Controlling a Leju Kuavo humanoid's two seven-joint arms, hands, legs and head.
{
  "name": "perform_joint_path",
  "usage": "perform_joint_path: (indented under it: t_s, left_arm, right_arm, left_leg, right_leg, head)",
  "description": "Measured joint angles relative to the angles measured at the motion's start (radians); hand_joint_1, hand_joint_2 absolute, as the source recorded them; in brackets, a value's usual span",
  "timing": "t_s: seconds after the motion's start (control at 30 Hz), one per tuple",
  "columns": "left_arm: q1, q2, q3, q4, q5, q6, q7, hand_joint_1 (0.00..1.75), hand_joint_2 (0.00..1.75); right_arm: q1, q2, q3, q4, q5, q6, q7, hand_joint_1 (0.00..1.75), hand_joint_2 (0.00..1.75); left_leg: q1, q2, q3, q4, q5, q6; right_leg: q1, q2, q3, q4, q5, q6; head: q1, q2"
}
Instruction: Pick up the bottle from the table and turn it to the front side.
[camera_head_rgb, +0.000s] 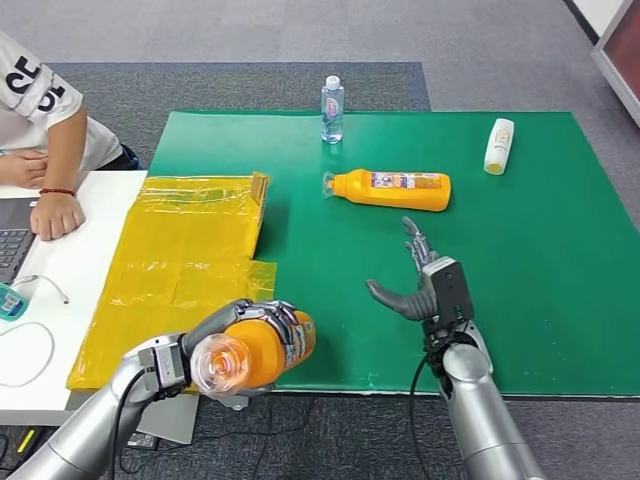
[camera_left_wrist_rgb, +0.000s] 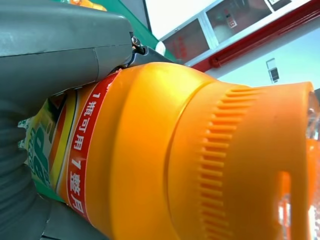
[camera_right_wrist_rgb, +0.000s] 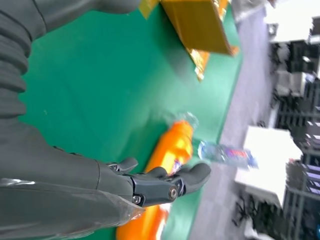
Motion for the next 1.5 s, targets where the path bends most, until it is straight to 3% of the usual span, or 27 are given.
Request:
perform_joint_path:
  t_s: [0.13, 0.23, 0.63, 0.77, 0.87, 1.0, 1.07, 1.13, 1.2, 1.27, 1.33, 1.5]
  left_arm:
    - [-0.002, 0.025, -0.015, -0.006, -0.01, 0.012, 0.0, 1.75, 1.75]
    - [-0.019, 0.087, -0.036, -0.012, -0.005, 0.001, 0.0, 1.75, 1.75]
    - [-0.187, 0.528, -0.057, -0.057, 0.126, -0.285, -0.002, 1.75, 1.75]
    - [-0.235, 0.6, -0.061, -0.06, 0.153, -0.319, 0.003, 1.75, 1.75]
    - [-0.302, 0.654, -0.079, -0.06, 0.247, -0.383, 0.056, 1.75, 1.75]
    - [-0.33, 0.671, -0.087, -0.06, 0.288, -0.404, 0.084, 1.75, 1.75]
    - [-0.509, 0.741, -0.188, -0.072, 0.46, -0.445, 0.291, 1.75, 1.75]
    - [-0.745, 0.821, -0.346, -0.09, 0.661, -0.484, 0.562, 1.75, 1.75]
    - [-0.868, 0.838, -0.459, -0.099, 0.685, -0.474, 0.668, 1.75, 1.75]
    - [-0.992, 0.84, -0.588, -0.097, 0.607, -0.436, 0.71, 1.75, 1.75]
    - [-1.077, 0.822, -0.709, -0.069, 0.464, -0.387, 0.696, 1.75, 1.75]
    - [-1.111, 0.73, -0.862, 0.063, 0.199, -0.353, 0.635, 1.75, 1.75]
  right_arm:
    - [0.01, -0.008, -0.045, -0.053, -0.015, 0.034, 0.011, 0.0, 1.75]
    - [0.015, -0.009, -0.062, -0.065, -0.008, 0.064, 0.009, 0.0, 1.75]
    - [-0.025, -0.004, -0.039, 0.003, -0.009, 0.078, -0.015, 0.0, 1.75]
    - [-0.04, 0.0, -0.023, 0.026, -0.012, 0.078, -0.019, 0.0, 1.75]
    - [-0.052, 0.007, -0.004, 0.048, -0.014, 0.075, -0.021, 0.0, 1.75]
    - [-0.055, 0.01, 0.003, 0.055, -0.014, 0.073, -0.022, 0.0, 1.75]
    - [-0.06, 0.019, 0.041, 0.08, 0.002, 0.055, -0.025, 0.0, 1.75]
    - [-0.066, 0.029, 0.086, 0.108, 0.023, 0.033, -0.029, 0.0, 1.75]
    - [-0.068, 0.031, 0.101, 0.116, 0.034, 0.023, -0.031, 0.0, 1.75]
    - [-0.072, 0.033, 0.113, 0.123, 0.053, 0.012, -0.034, 0.0, 1.75]
    - [-0.073, 0.041, 0.122, 0.129, 0.075, 0.005, -0.036, 0.0, 1.75]
    - [-0.072, 0.065, 0.132, 0.143, 0.121, 0.002, -0.04, 0.0, 1.75]
  left_leg:
    - [0.0, 0.0, 0.0, 0.0, 0.0, 0.0]
    - [0.001, 0.0, 0.0, 0.0, 0.0, -0.001]
    - [0.004, 0.001, 0.0, 0.0, 0.002, -0.006]
    - [0.004, 0.001, 0.0, 0.0, 0.002, -0.007]
    - [0.004, 0.001, 0.0, 0.0, 0.002, -0.007]
    - [0.004, 0.001, 0.0, 0.0, 0.002, -0.007]
    - [0.004, 0.001, 0.0, 0.0, 0.002, -0.007]
    - [0.005, 0.001, 0.0, 0.0, 0.002, -0.007]
    - [0.005, 0.001, -0.001, 0.0, 0.002, -0.007]
    - [0.005, 0.001, -0.003, 0.0, 0.003, -0.007]
    - [0.005, 0.001, -0.004, 0.0, 0.003, -0.007]
    - [0.005, 0.001, -0.006, 0.0, 0.006, -0.009]
  right_leg:
    - [0.0, 0.001, 0.0, 0.0, 0.0, 0.0]
    - [0.001, 0.001, -0.001, 0.0, 0.0, -0.001]
    - [0.004, 0.002, -0.003, 0.005, -0.001, -0.006]
    - [0.004, 0.002, -0.003, 0.005, -0.001, -0.006]
    - [0.004, 0.002, -0.003, 0.005, -0.001, -0.006]
    - [0.004, 0.002, -0.003, 0.005, -0.001, -0.006]
    - [0.004, 0.002, -0.003, 0.005, -0.001, -0.007]
    - [0.005, 0.002, -0.002, 0.005, -0.001, -0.007]
    - [0.005, 0.002, -0.003, 0.005, -0.001, -0.007]
    - [0.006, 0.002, -0.006, 0.005, 0.0, -0.007]
    - [0.005, 0.002, -0.007, 0.005, 0.001, -0.007]
    - [0.005, 0.002, -0.01, 0.005, 0.004, -0.009]
  head:
    - [0.0, 0.0]
    - [0.0, 0.0]
    - [0.0, 0.0]
    - [0.0, 0.0]
    - [0.0, 0.0]
    - [0.0, 0.0]
    - [0.0, 0.0]
    - [0.0, 0.0]
    - [0.0, 0.0]
    - [0.0, 0.0]
    - [0.0, 0.0]
    - [0.0, 0.0]
